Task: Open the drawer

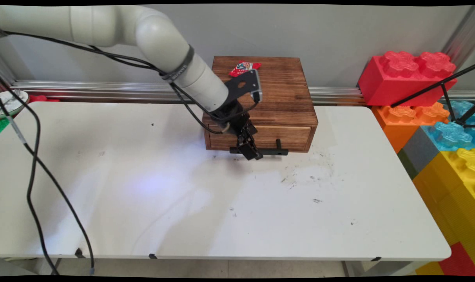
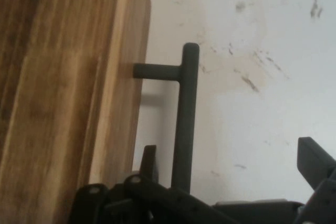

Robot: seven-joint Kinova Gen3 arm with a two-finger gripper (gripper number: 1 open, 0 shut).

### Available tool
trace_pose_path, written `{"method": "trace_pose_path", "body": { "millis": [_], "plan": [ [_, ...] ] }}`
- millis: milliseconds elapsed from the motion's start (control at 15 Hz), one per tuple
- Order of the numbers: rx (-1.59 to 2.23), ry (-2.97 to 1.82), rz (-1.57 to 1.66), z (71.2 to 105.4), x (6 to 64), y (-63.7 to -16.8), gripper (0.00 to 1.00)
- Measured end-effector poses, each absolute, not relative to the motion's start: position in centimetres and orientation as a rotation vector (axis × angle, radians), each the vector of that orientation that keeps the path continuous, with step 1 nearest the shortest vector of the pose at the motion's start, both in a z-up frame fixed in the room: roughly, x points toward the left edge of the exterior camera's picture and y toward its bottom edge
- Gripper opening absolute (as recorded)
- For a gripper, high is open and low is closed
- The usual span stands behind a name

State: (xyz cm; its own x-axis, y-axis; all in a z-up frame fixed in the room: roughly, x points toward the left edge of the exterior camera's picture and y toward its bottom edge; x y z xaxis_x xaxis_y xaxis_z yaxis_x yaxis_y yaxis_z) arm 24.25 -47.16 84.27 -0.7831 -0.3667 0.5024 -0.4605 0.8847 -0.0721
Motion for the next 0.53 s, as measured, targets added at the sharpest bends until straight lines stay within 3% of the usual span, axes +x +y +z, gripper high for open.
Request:
{"method": "trace_pose_path", "body": {
  "millis": [533],
  "plan": [
    [0.553,-2.683,0.255,83.7,22.3,-48.3,1.0]
  ]
}}
